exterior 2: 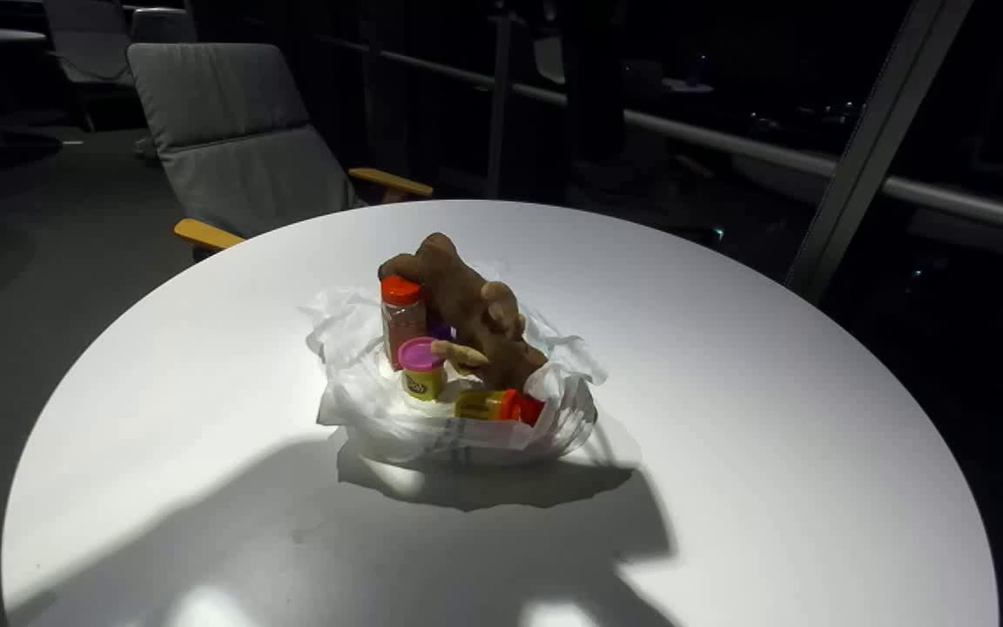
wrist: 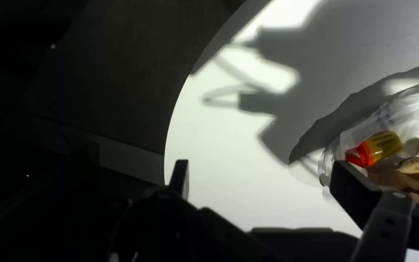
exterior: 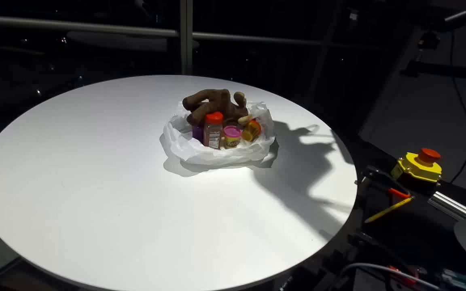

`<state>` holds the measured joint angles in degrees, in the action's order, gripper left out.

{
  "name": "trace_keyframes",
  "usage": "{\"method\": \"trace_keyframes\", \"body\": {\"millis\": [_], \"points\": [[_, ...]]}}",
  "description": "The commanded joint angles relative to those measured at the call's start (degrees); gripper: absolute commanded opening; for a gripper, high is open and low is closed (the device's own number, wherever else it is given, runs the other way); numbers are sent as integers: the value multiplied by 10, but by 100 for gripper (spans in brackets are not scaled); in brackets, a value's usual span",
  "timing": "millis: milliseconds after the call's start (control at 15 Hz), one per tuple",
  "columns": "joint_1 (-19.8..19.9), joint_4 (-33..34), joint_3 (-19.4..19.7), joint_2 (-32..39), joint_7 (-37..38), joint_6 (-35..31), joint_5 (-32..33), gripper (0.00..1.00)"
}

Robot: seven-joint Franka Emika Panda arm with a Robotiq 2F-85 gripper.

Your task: Remove the contents in the plastic bag and put them on the table.

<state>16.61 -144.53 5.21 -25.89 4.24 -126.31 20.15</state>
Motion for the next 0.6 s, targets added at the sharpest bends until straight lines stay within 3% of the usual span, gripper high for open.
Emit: {"method": "trace_keyframes", "body": {"millis": [0, 533], "points": [[-8, 4, 7, 0, 2, 2, 3, 100], [-8, 10, 7, -1, 2, 2, 3, 100]]}}
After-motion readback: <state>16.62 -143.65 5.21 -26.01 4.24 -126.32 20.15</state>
